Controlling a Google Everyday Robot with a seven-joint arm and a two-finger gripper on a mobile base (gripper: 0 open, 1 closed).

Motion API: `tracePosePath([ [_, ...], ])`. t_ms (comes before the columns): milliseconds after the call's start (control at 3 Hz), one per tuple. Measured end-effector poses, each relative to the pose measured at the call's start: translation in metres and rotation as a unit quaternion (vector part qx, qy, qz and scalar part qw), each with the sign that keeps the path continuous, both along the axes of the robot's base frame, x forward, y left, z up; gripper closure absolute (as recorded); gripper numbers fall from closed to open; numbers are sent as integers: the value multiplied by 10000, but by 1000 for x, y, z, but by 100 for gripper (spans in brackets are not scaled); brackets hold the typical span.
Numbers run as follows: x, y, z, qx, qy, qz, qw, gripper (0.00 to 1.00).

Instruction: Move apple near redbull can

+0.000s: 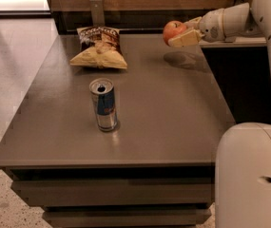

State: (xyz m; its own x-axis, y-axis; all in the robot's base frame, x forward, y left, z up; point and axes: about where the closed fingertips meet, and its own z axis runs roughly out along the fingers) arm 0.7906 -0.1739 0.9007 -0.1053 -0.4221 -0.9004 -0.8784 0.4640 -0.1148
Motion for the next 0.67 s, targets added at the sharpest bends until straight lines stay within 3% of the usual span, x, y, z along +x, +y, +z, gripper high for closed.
tracePosePath([
  [333,-39,23,9,117,68,800,9967,100],
  [667,-79,46,10,220,294,1596,9865,100],
])
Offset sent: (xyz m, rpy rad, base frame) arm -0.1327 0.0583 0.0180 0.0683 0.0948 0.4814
